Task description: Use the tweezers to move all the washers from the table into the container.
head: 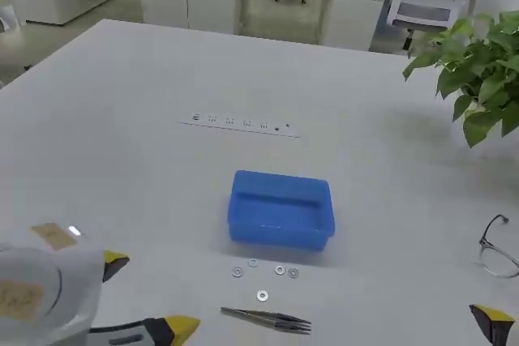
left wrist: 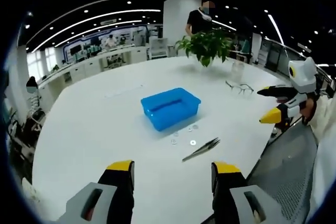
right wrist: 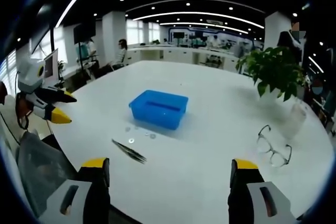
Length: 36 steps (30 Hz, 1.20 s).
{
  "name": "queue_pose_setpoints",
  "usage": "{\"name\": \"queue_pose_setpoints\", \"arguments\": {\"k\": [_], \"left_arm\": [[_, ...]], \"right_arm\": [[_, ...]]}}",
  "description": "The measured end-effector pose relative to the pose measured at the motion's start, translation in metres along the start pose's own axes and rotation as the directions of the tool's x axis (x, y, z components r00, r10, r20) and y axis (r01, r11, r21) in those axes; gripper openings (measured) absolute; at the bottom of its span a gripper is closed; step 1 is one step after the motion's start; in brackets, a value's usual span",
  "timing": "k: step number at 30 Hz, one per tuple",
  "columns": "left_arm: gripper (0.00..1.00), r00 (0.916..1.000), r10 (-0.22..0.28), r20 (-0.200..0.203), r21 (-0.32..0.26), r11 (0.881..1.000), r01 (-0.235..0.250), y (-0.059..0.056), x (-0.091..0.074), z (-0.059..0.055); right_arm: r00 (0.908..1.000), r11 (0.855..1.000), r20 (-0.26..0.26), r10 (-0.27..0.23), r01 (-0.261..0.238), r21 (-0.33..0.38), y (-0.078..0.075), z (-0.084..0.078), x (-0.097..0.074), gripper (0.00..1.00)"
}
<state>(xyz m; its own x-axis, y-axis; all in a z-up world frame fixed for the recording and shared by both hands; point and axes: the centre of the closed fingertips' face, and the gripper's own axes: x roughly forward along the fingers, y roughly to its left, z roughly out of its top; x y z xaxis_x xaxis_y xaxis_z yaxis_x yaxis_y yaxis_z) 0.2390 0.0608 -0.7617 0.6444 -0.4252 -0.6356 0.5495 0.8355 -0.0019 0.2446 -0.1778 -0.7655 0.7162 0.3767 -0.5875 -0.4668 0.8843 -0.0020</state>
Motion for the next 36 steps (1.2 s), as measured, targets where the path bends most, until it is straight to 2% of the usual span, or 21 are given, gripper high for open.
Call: {"name": "queue_pose_setpoints", "arguments": {"k": [1, 5, 8, 12, 14, 15, 16, 17, 19, 20, 21, 22, 24, 25, 28, 30, 31, 33, 36], "left_arm": [[0.55, 0.9995, -0.03, -0.004, 0.031, 0.999, 0.03, -0.004, 0.005, 0.002], [0.42, 0.9961, -0.082, -0.034, 0.072, 0.994, 0.084, -0.008, 0.018, 0.005], [0.36, 0.9868, -0.141, -0.079, 0.115, 0.982, 0.15, -0.013, 0.029, 0.003], [0.24, 0.9706, -0.191, -0.147, 0.166, 0.962, 0.214, -0.018, 0.049, -0.006], [0.23, 0.9628, -0.205, -0.176, 0.186, 0.953, 0.237, -0.021, 0.06, -0.013], [0.23, 0.9573, -0.21, -0.199, 0.195, 0.949, 0.249, -0.022, 0.064, -0.018], [0.21, 0.9454, -0.218, -0.242, 0.206, 0.941, 0.27, -0.024, 0.071, -0.027], [0.18, 0.94, -0.217, -0.263, 0.219, 0.936, 0.277, -0.024, 0.075, -0.031], [0.14, 0.9352, -0.205, -0.289, 0.26, 0.923, 0.283, -0.023, 0.085, -0.039], [0.15, 0.9339, -0.195, -0.3, 0.275, 0.92, 0.28, -0.023, 0.091, -0.041], [0.16, 0.9328, -0.195, -0.303, 0.277, 0.918, 0.282, -0.023, 0.093, -0.042], [0.15, 0.9264, -0.208, -0.314, 0.269, 0.916, 0.297, -0.025, 0.097, -0.043], [0.15, 0.924, -0.22, -0.313, 0.262, 0.915, 0.306, -0.027, 0.101, -0.043], [0.15, 0.9201, -0.229, -0.318, 0.26, 0.912, 0.317, -0.028, 0.104, -0.043], [0.14, 0.9184, -0.235, -0.318, 0.277, 0.904, 0.327, -0.032, 0.11, -0.042], [0.13, 0.9159, -0.239, -0.322, 0.288, 0.897, 0.335, -0.032, 0.113, -0.043], [0.12, 0.911, -0.245, -0.332, 0.289, 0.893, 0.345, -0.033, 0.115, -0.044], [0.12, 0.9075, -0.252, -0.336, 0.296, 0.886, 0.356, -0.034, 0.116, -0.045], [0.1, 0.9002, -0.256, -0.352, 0.321, 0.87, 0.373, -0.036, 0.118, -0.047]], "right_arm": [[1.0, 1.0, -0.006, 0.005, -0.005, 0.0, 0.001, -0.001, 0.001, 0.94], [0.9998, 1.0, -0.016, 0.015, -0.015, -0.01, 0.002, -0.002, 0.003, 0.94], [0.9994, 1.0, -0.023, 0.025, -0.025, -0.011, 0.004, -0.003, 0.005, 0.94], [0.999, 0.999, -0.031, 0.032, -0.033, -0.013, 0.004, -0.004, 0.007, 0.94], [0.9987, 0.999, -0.036, 0.036, -0.036, -0.01, 0.005, -0.006, 0.008, 0.94], [0.9986, 0.999, -0.038, 0.038, -0.038, -0.009, 0.005, -0.006, 0.008, 0.93], [0.9984, 0.999, -0.042, 0.039, -0.039, -0.01, 0.005, -0.008, 0.008, 0.93], [0.9983, 0.999, -0.043, 0.039, -0.039, -0.01, 0.004, -0.008, 0.008, 0.93], [0.998, 0.999, -0.048, 0.041, -0.041, -0.006, 0.005, -0.01, 0.008, 0.93], [0.9977, 0.999, -0.054, 0.042, -0.042, 0.0, 0.005, -0.012, 0.008, 0.93], [0.9975, 0.999, -0.057, 0.043, -0.043, 0.001, 0.004, -0.013, 0.008, 0.93], [0.9973, 0.999, -0.061, 0.042, -0.042, 0.001, 0.004, -0.014, 0.009, 0.93], [0.9971, 0.999, -0.064, 0.042, -0.041, 0.003, 0.004, -0.016, 0.009, 0.93], [0.9968, 0.999, -0.067, 0.043, -0.043, 0.006, 0.004, -0.017, 0.009, 0.93], [0.9961, 0.999, -0.074, 0.047, -0.047, 0.003, 0.004, -0.018, 0.01, 0.93], [0.9956, 0.999, -0.08, 0.048, -0.049, -0.004, 0.004, -0.019, 0.011, 0.93], [0.9953, 0.999, -0.082, 0.051, -0.051, -0.006, 0.004, -0.019, 0.011, 0.93], [0.9952, 0.999, -0.082, 0.053, -0.054, -0.006, 0.003, -0.019, 0.012, 0.93], [0.9948, 0.998, -0.081, 0.061, -0.061, -0.004, 0.005, -0.018, 0.014, 0.92]]}}
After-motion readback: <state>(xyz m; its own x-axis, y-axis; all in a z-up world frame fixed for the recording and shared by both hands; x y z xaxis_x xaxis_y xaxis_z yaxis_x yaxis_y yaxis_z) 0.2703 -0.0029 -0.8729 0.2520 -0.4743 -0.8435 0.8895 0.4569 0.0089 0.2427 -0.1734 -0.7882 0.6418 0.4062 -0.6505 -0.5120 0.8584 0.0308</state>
